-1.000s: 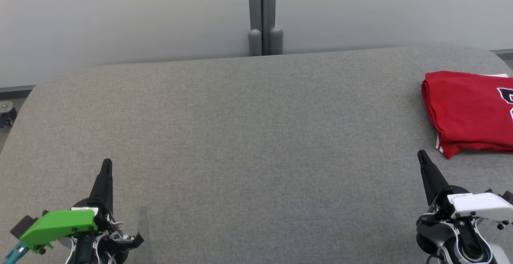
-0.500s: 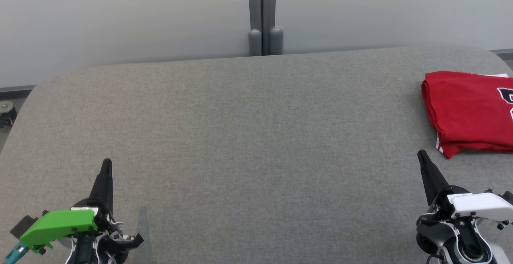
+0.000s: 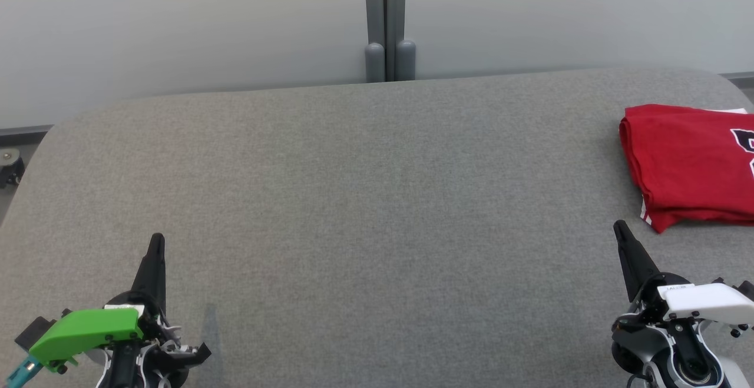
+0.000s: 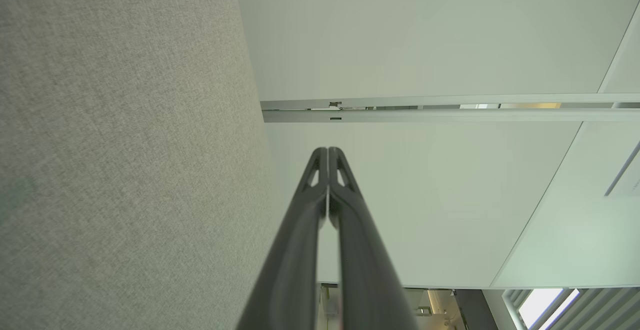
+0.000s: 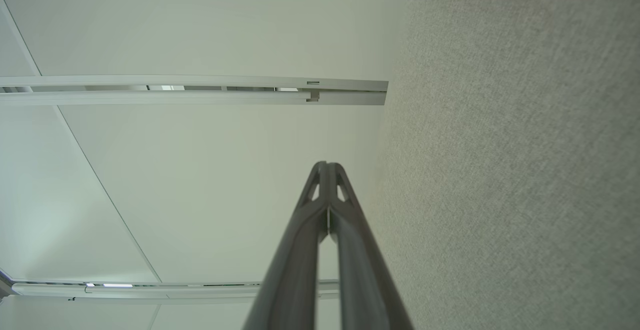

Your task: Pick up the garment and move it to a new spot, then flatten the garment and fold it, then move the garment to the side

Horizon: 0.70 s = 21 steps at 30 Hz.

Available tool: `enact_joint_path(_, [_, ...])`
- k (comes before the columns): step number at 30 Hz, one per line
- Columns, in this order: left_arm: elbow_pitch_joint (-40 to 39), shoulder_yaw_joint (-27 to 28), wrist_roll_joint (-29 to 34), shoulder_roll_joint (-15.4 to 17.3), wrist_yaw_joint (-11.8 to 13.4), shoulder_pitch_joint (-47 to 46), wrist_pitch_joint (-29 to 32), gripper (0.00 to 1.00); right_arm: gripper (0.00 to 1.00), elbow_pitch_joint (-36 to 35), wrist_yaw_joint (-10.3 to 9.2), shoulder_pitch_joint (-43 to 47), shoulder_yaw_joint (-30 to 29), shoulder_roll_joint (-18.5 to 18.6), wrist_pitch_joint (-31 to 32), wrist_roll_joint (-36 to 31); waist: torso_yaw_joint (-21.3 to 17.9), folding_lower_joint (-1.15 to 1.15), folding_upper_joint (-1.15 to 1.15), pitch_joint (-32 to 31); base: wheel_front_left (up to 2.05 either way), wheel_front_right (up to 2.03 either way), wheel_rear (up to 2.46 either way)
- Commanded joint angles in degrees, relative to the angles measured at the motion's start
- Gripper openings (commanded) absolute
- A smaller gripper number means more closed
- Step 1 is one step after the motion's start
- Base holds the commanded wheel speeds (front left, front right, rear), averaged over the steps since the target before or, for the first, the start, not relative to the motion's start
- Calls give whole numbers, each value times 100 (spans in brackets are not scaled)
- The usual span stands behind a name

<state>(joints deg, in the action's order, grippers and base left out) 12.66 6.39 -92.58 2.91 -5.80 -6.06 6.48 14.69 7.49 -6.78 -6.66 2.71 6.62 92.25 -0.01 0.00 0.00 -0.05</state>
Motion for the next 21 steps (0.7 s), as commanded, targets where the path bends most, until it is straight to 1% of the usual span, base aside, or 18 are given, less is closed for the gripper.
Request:
enact_joint_path(1, [-20, 18, 7, 26, -19, -68, 0, 0, 0, -22, 0, -38, -11, 32, 20, 11, 0, 0, 0, 0, 0, 0, 0])
enact_joint_path(21, [-20, 21, 11, 24, -19, -69, 4, 0, 0, -21, 0, -38, -11, 32, 20, 11, 0, 0, 0, 0, 0, 0, 0])
